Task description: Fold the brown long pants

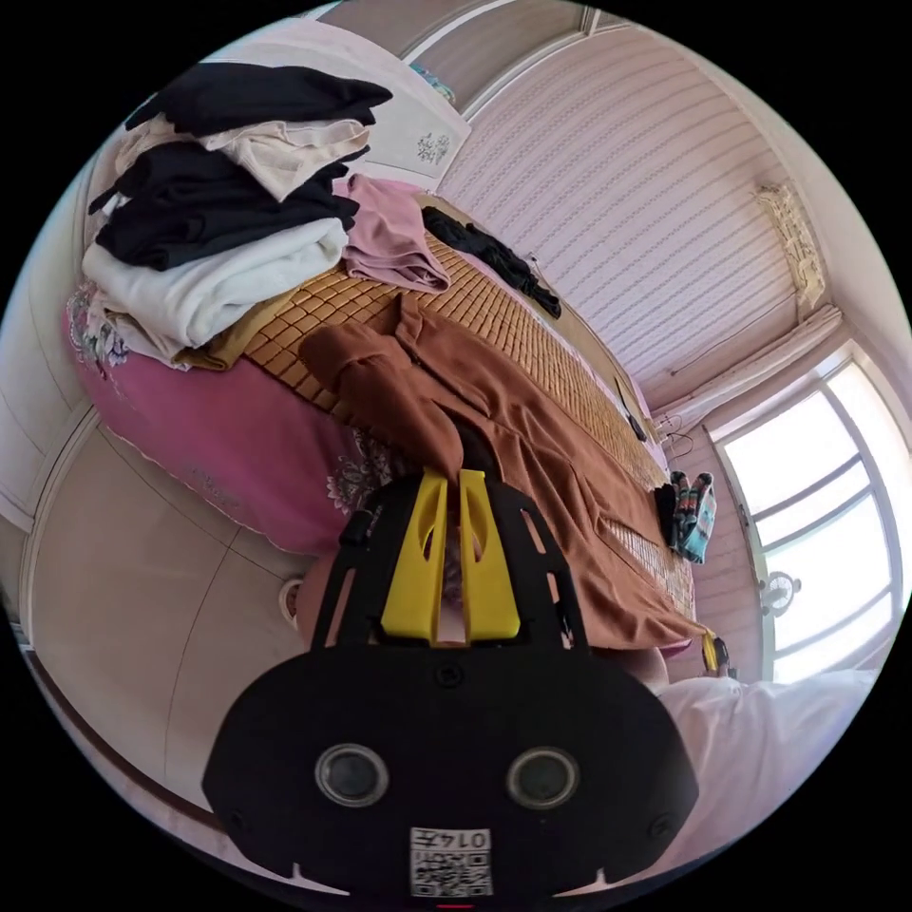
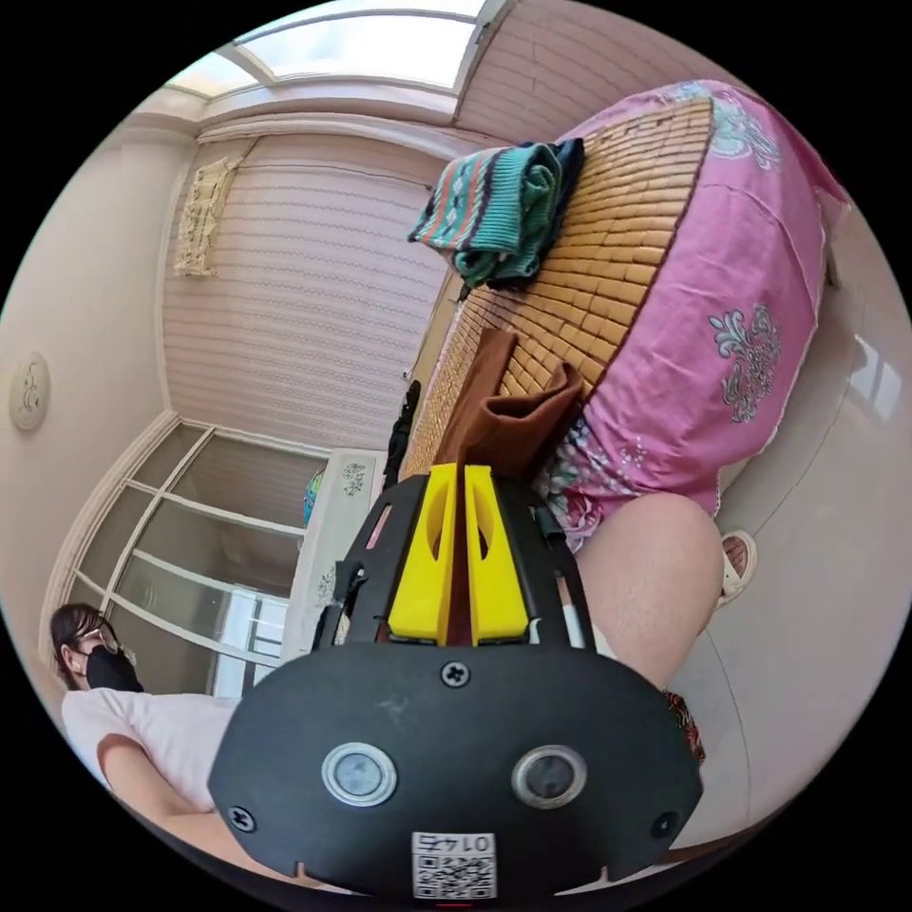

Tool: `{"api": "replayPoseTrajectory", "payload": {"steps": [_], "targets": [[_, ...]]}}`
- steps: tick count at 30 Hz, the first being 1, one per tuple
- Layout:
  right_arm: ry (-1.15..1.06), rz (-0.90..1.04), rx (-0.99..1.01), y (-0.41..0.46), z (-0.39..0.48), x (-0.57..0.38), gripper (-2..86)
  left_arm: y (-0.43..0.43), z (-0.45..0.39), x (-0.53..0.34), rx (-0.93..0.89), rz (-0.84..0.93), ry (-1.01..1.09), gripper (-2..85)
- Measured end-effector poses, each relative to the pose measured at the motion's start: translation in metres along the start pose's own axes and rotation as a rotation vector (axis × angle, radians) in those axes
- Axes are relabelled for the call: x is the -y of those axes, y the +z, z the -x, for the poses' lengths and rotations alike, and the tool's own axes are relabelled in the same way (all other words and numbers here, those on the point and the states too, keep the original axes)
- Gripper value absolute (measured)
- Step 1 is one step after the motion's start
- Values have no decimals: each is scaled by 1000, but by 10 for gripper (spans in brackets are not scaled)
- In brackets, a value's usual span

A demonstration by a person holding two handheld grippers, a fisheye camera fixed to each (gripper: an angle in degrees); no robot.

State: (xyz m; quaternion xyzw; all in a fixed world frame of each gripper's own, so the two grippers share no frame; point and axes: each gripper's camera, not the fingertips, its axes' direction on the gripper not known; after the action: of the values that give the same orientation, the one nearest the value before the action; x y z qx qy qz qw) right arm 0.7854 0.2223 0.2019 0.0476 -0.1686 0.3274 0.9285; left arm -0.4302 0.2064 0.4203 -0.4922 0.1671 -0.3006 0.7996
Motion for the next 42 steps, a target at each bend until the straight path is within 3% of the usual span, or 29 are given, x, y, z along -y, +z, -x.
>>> {"api": "replayPoseTrajectory", "payload": {"steps": [5,11,16,21,25,30,36,39,42], "targets": [[-156,81,-71,-3,55,34,7,-44,-18,-21,-3,-43,47,-9],[-285,278,-176,87,131,121,13,-44,-54,28,23,-67,131,-3],[-271,173,-286,190,191,203,74,29,-91,123,157,-85,81,68],[-132,214,-376,231,154,188,107,77,-74,132,120,-60,-154,81],[52,248,-329,234,88,153,110,115,-103,101,143,126,50,77],[153,126,-279,231,60,133,113,157,-130,59,298,336,259,69],[78,79,-266,263,87,139,105,176,-142,40,404,299,330,70],[106,103,-340,278,96,144,60,176,-149,37,427,289,363,69],[142,126,-285,280,100,145,31,177,-154,41,441,319,387,59]]}}
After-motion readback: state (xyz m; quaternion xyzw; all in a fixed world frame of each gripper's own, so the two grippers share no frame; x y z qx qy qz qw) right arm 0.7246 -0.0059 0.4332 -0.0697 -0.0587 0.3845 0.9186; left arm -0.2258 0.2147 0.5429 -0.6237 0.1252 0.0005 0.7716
